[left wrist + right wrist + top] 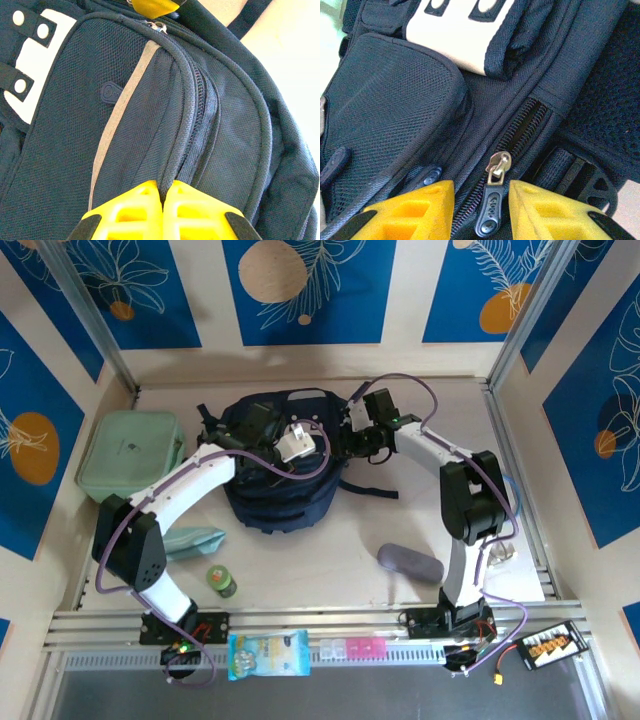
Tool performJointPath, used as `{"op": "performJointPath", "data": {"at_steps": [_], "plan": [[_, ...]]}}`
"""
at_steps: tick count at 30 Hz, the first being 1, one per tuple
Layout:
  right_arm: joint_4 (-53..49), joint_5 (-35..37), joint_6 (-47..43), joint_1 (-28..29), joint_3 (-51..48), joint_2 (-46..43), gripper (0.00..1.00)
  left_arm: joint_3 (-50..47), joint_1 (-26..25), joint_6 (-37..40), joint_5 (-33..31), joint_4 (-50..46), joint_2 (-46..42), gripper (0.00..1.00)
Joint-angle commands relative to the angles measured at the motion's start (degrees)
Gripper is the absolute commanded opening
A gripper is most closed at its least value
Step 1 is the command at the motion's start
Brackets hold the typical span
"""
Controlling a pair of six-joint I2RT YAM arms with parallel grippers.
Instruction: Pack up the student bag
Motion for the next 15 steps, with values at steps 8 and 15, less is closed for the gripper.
{"op": "performJointPath", "data": {"at_steps": [8, 15], "plan": [[-0.8, -5.5, 1.6, -0.5, -0.3, 1.9, 0.17, 0.5, -0.1, 0.6, 1.1, 0.9, -0.2, 0.0], [-0.9, -8.7, 2.0, -1.7, -0.8, 1.3, 0.12, 0.7, 0.0, 0.6, 0.5, 0.2, 0.3, 0.0]]}}
